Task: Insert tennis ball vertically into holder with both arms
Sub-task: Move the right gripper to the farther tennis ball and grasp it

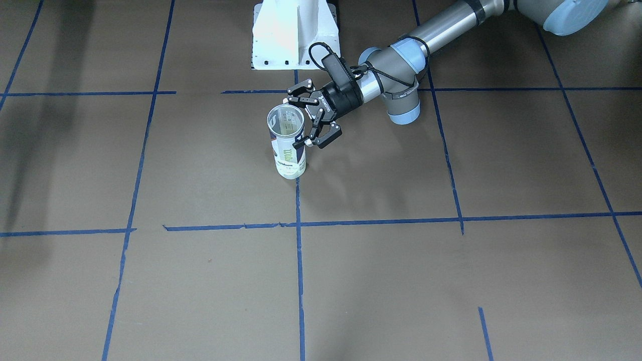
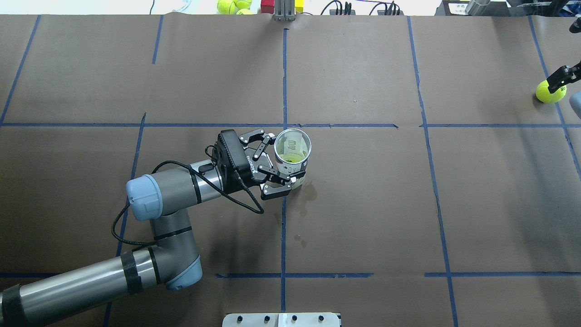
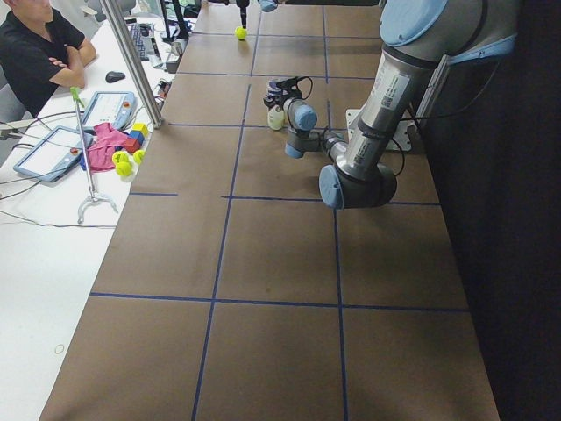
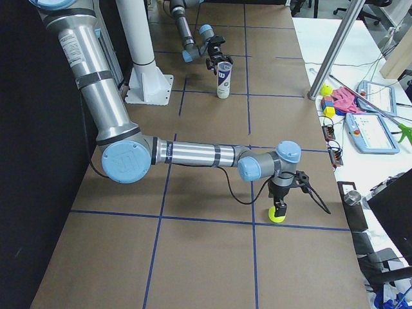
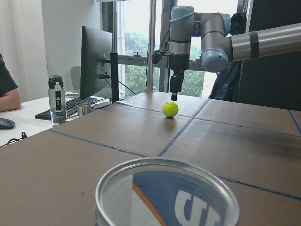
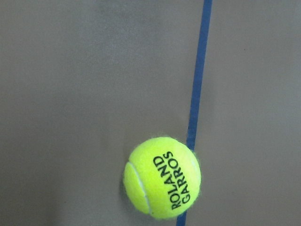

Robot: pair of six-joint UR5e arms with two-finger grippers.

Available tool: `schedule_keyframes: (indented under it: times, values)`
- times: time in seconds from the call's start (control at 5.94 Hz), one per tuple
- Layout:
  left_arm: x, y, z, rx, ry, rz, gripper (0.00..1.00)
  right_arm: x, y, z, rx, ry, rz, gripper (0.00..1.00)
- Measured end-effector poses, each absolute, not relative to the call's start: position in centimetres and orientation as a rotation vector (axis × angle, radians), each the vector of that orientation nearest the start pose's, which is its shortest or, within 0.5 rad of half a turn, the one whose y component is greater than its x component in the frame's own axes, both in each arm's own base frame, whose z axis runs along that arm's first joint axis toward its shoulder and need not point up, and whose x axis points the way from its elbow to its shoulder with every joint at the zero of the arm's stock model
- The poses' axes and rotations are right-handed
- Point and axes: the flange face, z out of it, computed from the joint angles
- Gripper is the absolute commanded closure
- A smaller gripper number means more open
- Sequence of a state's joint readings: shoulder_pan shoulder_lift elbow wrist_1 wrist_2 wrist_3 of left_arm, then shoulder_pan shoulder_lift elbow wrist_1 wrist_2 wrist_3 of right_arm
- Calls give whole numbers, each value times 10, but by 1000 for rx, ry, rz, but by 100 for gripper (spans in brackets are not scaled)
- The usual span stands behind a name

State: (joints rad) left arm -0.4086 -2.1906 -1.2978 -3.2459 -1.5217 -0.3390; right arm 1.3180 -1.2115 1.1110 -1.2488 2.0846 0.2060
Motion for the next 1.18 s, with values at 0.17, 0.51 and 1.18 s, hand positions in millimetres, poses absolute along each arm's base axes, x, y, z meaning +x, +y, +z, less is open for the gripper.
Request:
schedule_keyframes:
  times: [0.17, 0.51, 1.18]
  values:
    - [552, -390, 242, 1523, 1377, 469, 0, -89, -658, 673, 112, -534, -117, 1]
    - [552, -390, 241, 1525, 1379, 467, 1, -101, -659, 685, 148, -520, -141, 1]
    - [552, -390, 241, 1525, 1379, 468, 1, -121, -660, 692, 160, -486, -172, 1]
